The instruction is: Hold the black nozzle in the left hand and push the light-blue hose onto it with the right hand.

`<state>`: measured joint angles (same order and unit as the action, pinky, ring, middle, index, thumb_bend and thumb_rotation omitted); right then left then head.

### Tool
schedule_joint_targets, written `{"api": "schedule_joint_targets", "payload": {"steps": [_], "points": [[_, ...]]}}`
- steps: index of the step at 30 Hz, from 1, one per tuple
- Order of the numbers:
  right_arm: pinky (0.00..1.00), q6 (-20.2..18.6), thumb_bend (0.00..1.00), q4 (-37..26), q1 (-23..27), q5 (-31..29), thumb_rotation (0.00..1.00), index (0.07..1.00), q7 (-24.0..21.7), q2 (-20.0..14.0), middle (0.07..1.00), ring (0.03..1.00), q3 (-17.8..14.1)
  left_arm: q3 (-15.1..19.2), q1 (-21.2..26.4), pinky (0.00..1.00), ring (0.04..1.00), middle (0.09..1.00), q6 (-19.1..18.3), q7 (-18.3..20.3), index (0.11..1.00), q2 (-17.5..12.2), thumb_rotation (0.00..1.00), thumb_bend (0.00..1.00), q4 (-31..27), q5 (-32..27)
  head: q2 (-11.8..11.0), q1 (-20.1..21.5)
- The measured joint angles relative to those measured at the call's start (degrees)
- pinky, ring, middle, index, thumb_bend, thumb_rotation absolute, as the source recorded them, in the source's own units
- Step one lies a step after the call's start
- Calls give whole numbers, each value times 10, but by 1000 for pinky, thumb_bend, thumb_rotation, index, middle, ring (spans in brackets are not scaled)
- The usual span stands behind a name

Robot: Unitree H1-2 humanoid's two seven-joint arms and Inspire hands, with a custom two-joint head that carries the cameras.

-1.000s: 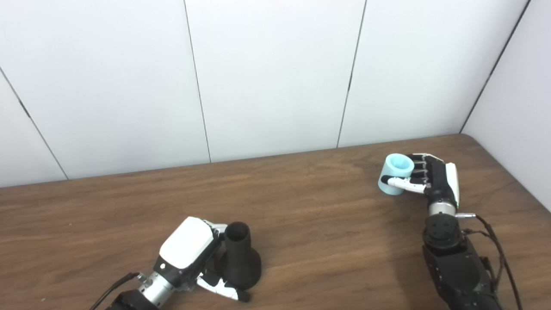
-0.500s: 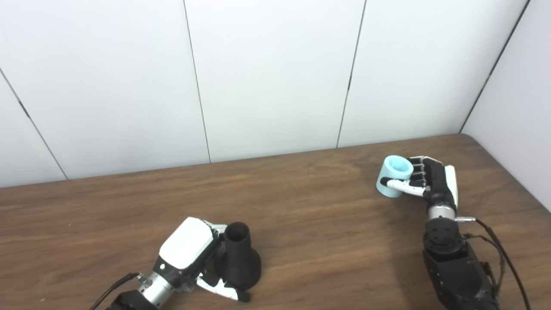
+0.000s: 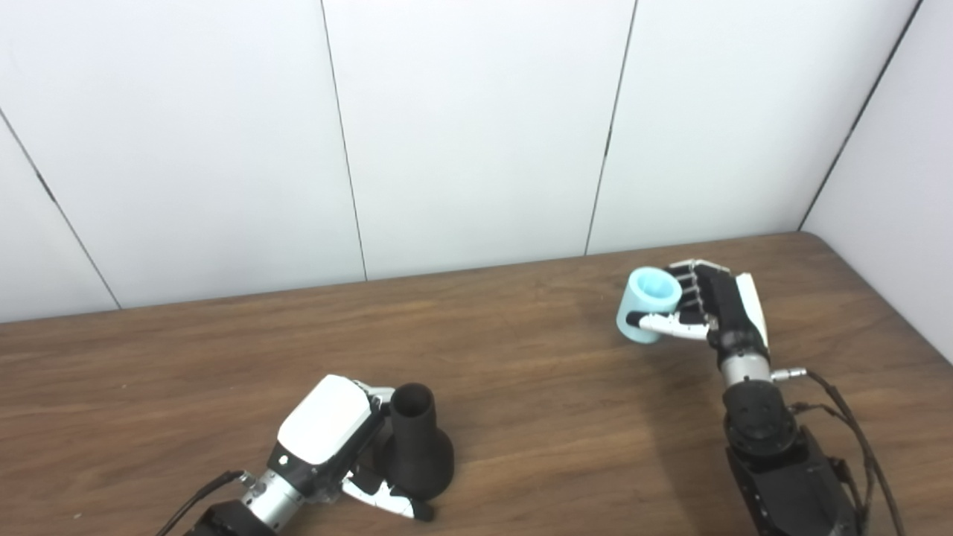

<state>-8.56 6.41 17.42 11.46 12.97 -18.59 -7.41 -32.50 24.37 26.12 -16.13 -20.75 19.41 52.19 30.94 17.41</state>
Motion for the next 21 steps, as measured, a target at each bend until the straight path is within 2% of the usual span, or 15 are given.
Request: {"api": "schedule_joint_targets", "payload": {"steps": [9, 21], "points": [[328, -21, 518, -138, -5, -2, 0, 514, -71, 3, 465, 414, 22, 1, 0, 125, 185, 471, -6, -2, 479, 12, 0, 526, 2, 12, 1, -26], [320, -57, 518, -246, -2, -13, 0, 519, -142, 24, 473, 412, 57, 0, 6, 127, 187, 471, -9, -19, 479, 25, 0, 526, 15, 34, 2, -71]]}}
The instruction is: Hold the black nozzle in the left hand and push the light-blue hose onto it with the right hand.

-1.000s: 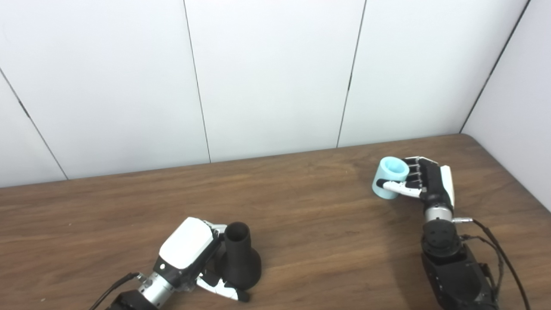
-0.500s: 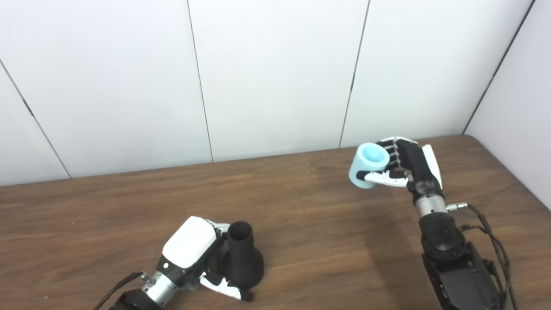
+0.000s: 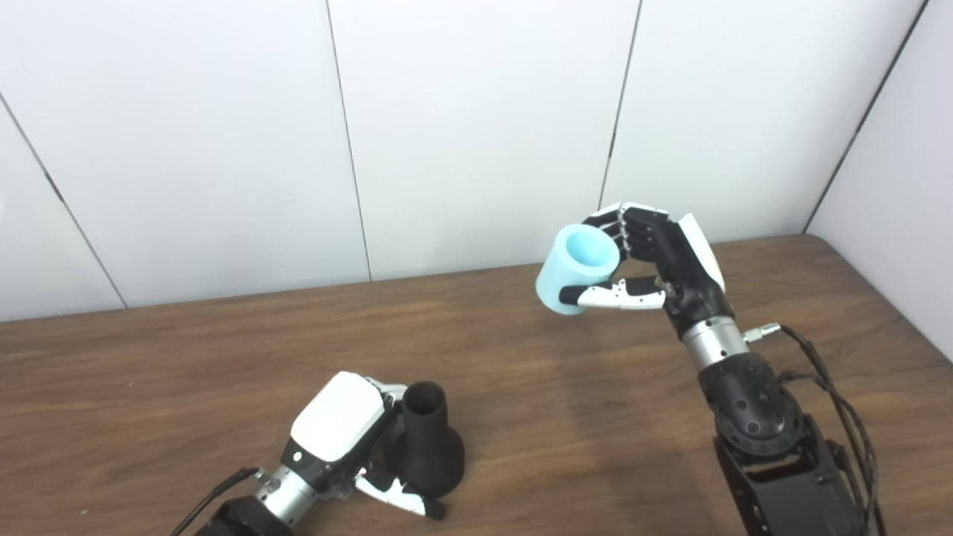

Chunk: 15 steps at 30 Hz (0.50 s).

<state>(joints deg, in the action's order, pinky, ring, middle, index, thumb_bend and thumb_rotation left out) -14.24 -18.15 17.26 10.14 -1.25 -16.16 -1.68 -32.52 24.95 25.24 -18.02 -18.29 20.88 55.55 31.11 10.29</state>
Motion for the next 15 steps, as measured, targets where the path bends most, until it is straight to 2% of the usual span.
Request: {"api": "schedule_joint_targets", "payload": {"steps": [7, 15], "points": [[264, -45, 514, -65, 9, 2, 0, 535, -41, 20, 457, 386, 38, 0, 0, 122, 177, 471, -11, 2, 479, 9, 0, 526, 0, 5, 1, -15], [262, -59, 514, -89, 14, 19, 0, 535, -76, 22, 462, 385, 72, -1, 1, 124, 181, 471, -20, 6, 479, 13, 0, 526, 0, 6, 1, -22]]}}
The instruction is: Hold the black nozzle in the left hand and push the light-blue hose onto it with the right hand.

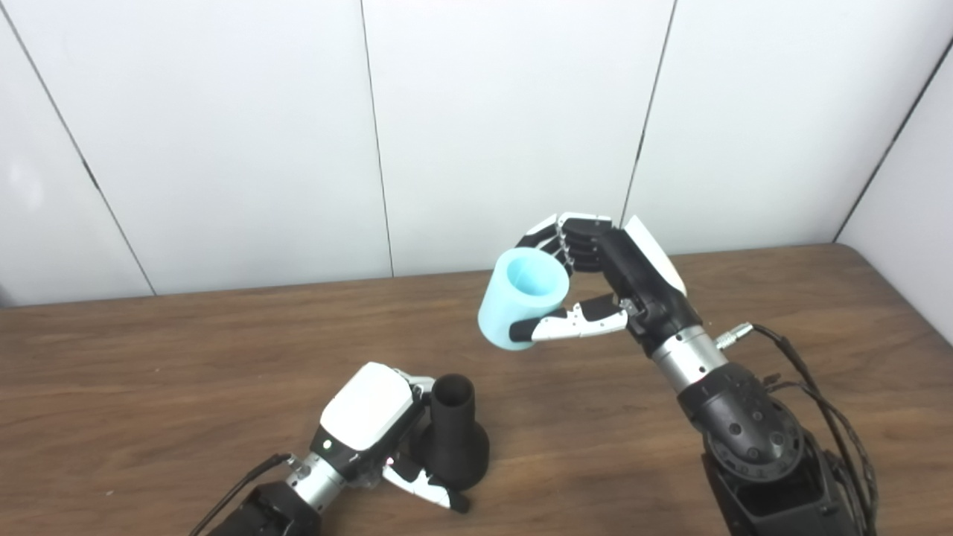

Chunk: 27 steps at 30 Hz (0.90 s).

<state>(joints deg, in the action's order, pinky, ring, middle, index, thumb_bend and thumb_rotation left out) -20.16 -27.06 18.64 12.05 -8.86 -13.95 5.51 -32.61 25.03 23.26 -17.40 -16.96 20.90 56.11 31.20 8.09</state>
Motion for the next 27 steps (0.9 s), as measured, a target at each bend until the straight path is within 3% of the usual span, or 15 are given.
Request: {"api": "schedule_joint_targets", "payload": {"steps": [19, 27], "points": [[285, 5, 515, -3, -19, 25, 0, 527, -30, 5, 465, 399, 37, -1, 0, 139, 195, 471, -2, 5, 479, 6, 0, 526, -1, 1, 6, -8], [276, 34, 515, 15, -24, 38, 0, 526, -31, 6, 468, 397, 49, -1, -1, 120, 174, 471, -5, 8, 479, 6, 0, 526, -6, 1, 9, -10]]}}
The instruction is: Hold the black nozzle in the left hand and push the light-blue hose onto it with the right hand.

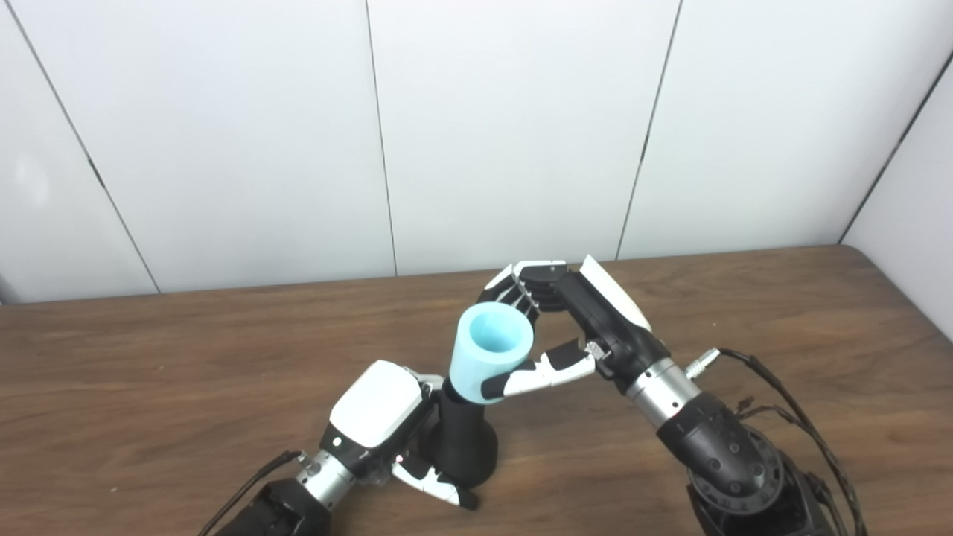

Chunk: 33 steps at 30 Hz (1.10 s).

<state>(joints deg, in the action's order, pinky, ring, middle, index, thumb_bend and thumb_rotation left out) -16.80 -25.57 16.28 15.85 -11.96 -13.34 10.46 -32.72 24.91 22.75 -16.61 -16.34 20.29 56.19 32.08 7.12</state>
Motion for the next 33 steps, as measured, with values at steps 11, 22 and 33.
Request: {"api": "schedule_joint_targets", "payload": {"steps": [11, 22, 33], "points": [[287, 32, 515, 9, -10, 18, 0, 527, 0, 1, 465, 399, 4, -1, -7, 135, 190, 471, -13, 7, 479, 1, 0, 526, -13, 0, 4, -4], [294, 55, 516, 21, -13, 21, 0, 526, 6, 6, 465, 401, 5, -1, -9, 133, 183, 471, -15, 8, 479, 1, 0, 526, -15, 0, 7, -5], [291, 59, 516, 25, -13, 23, 0, 525, 6, 14, 467, 401, 11, 0, -12, 142, 196, 471, -18, 13, 479, 1, 0, 526, -20, -1, 7, -7]]}}
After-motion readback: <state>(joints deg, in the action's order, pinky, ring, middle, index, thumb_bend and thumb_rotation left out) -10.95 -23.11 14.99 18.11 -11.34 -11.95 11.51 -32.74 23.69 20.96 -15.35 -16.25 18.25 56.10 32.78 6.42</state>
